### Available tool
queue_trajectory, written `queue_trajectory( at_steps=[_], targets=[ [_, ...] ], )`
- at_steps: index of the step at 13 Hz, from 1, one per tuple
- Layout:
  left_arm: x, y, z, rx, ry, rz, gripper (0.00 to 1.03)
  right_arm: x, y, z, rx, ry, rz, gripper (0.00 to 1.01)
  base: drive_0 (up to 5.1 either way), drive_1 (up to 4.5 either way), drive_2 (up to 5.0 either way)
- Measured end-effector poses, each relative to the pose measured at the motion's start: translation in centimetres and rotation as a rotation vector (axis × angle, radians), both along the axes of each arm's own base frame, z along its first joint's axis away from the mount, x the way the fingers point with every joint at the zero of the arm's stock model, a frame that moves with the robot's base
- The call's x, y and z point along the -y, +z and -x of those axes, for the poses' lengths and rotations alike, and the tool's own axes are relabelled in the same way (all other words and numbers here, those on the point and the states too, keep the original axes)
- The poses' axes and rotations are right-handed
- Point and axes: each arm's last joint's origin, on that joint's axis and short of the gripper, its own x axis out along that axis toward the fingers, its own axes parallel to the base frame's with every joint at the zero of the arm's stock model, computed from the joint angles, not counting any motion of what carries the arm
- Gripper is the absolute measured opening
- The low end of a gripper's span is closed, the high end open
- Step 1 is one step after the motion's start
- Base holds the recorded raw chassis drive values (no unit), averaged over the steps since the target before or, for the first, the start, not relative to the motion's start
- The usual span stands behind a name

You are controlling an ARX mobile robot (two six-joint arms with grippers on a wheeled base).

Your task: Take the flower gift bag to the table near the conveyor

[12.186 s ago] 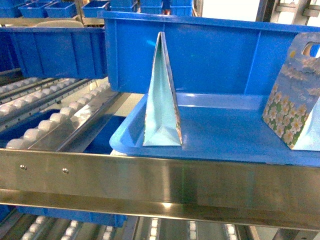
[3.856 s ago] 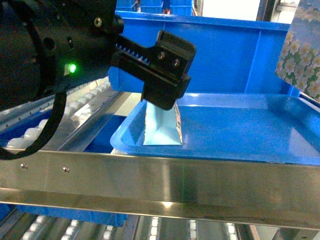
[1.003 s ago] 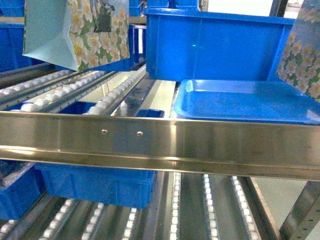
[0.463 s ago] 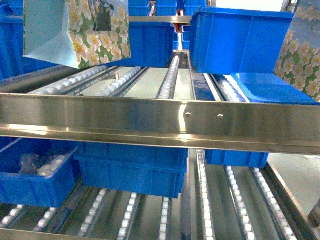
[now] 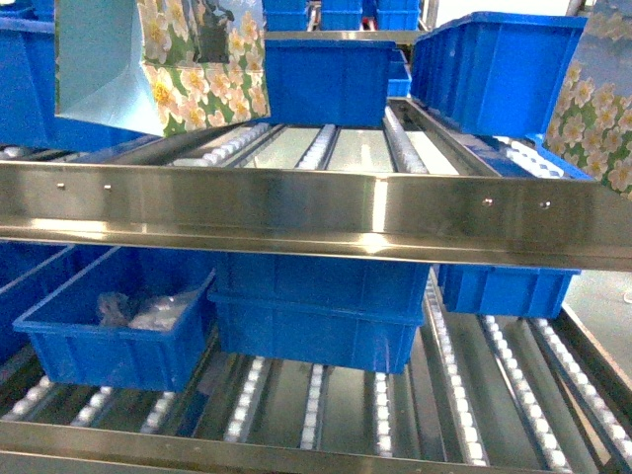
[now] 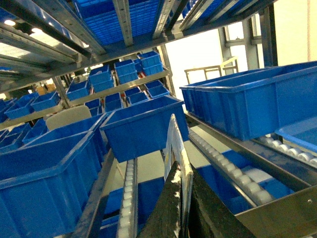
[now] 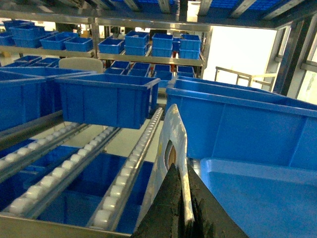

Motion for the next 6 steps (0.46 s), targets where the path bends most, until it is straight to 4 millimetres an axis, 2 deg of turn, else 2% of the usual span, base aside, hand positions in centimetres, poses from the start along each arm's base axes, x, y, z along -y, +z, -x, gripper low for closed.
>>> queue_trajectory(
  at_steps=[6],
  targets=[
    [0.00,0.00,0.00,0.000,-0.001,0.000,0.02,0.00,0.00,0.00,0.000,0.000,0.000,0.02,-4.8,1.30,3.5]
  ],
)
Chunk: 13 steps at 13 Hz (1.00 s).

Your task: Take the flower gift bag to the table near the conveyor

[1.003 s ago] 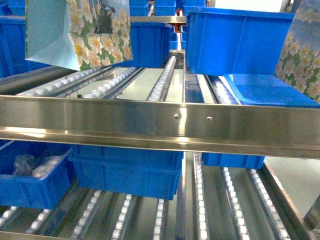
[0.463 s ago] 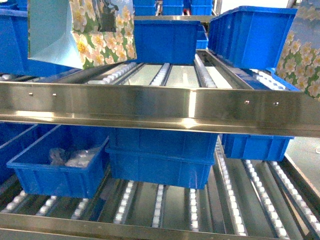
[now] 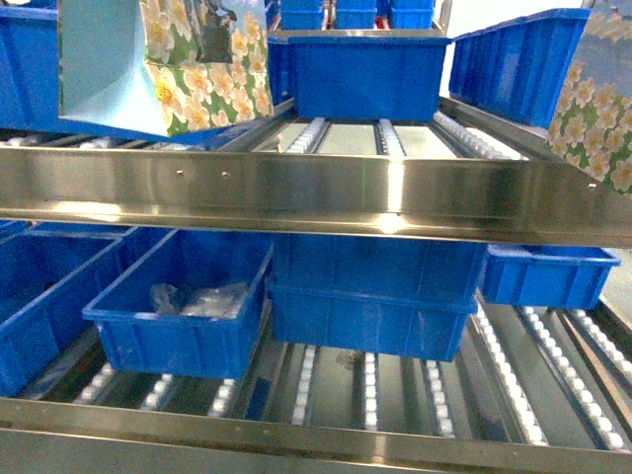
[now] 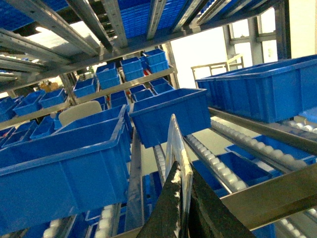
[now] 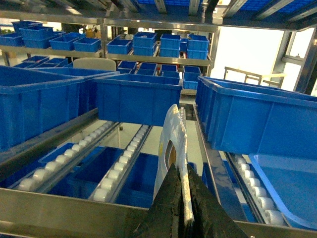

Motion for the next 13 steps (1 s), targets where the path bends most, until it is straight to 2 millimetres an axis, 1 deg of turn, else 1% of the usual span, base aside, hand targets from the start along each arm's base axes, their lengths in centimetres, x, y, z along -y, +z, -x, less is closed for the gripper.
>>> queue_trajectory(
  at_steps=[13],
  targets=[
    [0.00,0.00,0.00,0.000,0.000,0.000,0.02,0.00,-0.02,0.00,-0.002,0.000,0.000,0.02,-4.8,1.33,3.5]
  ],
)
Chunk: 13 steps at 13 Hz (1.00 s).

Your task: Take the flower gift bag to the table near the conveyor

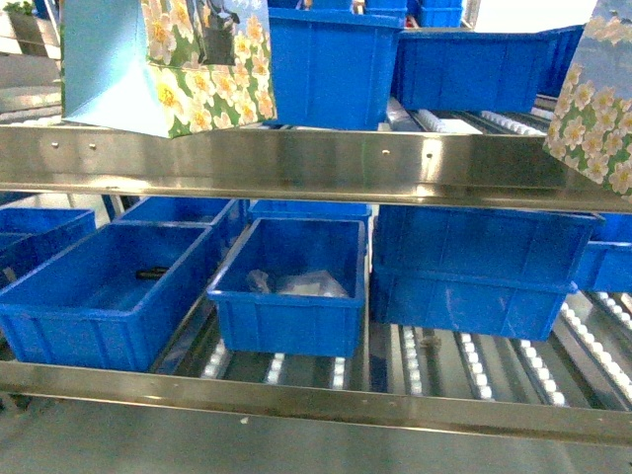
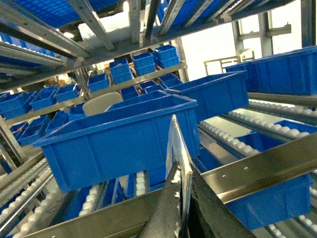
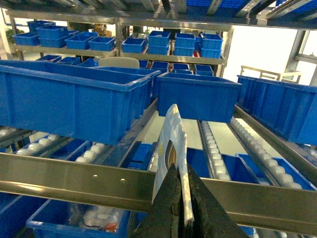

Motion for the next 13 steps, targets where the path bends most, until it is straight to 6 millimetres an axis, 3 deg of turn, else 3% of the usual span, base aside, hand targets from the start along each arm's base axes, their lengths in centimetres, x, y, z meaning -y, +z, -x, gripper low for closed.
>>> queue_trajectory(
  at_steps=[13],
  targets=[
    [0.00,0.00,0.00,0.000,0.000,0.000,0.02,0.00,0.00,0.00,0.000,0.000,0.000,0.02,-4.8,1.49,3.5]
  ],
)
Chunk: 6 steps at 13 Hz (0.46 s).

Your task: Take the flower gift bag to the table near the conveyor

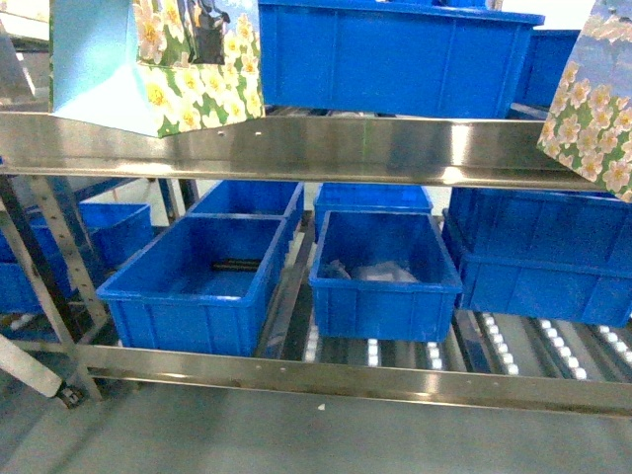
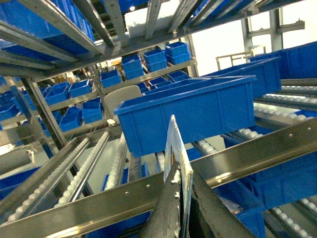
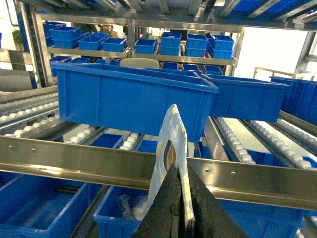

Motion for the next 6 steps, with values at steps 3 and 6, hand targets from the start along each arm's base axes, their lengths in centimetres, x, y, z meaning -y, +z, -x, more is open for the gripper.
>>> queue_trajectory(
  at_steps=[3,6],
  targets=[
    [0.00,0.00,0.00,0.000,-0.001,0.000,0.02,0.00,-0.01,0.00,-0.001,0.000,0.000,0.02,-4.8,1.42,3.5],
    [0.00,0.01,0.00,0.001,0.000,0.000,0.02,0.00,0.01,0.00,0.001,0.000,0.000,0.02,-4.9,1.19,3.4]
  ],
)
